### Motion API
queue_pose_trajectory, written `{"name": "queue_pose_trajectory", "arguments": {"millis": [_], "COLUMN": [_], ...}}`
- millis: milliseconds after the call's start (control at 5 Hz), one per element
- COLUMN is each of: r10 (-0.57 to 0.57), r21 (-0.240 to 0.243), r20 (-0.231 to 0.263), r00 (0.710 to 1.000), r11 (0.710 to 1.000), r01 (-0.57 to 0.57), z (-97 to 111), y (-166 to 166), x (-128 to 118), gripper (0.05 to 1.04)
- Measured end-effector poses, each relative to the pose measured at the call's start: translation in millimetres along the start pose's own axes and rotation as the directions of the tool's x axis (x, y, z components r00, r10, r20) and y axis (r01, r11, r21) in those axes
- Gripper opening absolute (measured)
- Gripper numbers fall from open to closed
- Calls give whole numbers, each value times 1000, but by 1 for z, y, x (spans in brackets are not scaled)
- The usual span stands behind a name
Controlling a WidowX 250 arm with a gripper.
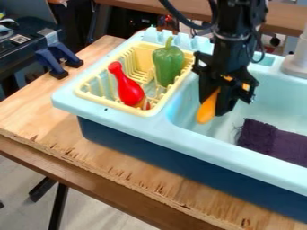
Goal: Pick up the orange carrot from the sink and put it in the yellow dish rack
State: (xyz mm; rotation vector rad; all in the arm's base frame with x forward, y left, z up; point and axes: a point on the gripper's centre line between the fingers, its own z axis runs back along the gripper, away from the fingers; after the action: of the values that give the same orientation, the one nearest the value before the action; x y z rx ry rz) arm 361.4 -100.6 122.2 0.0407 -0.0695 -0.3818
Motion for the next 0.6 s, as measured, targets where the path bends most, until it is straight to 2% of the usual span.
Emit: {"name": "queue_pose_trajectory", "arguments": {"millis": [200, 600], "r10": [11, 77], "r21": [-20, -125], "r20": [38, 201], "r00": [999, 977], "r11": [1000, 991], "r01": [-10, -53], "z": [21, 88], "y": [3, 24], "x": [-8, -27], "gripper": [440, 440]}}
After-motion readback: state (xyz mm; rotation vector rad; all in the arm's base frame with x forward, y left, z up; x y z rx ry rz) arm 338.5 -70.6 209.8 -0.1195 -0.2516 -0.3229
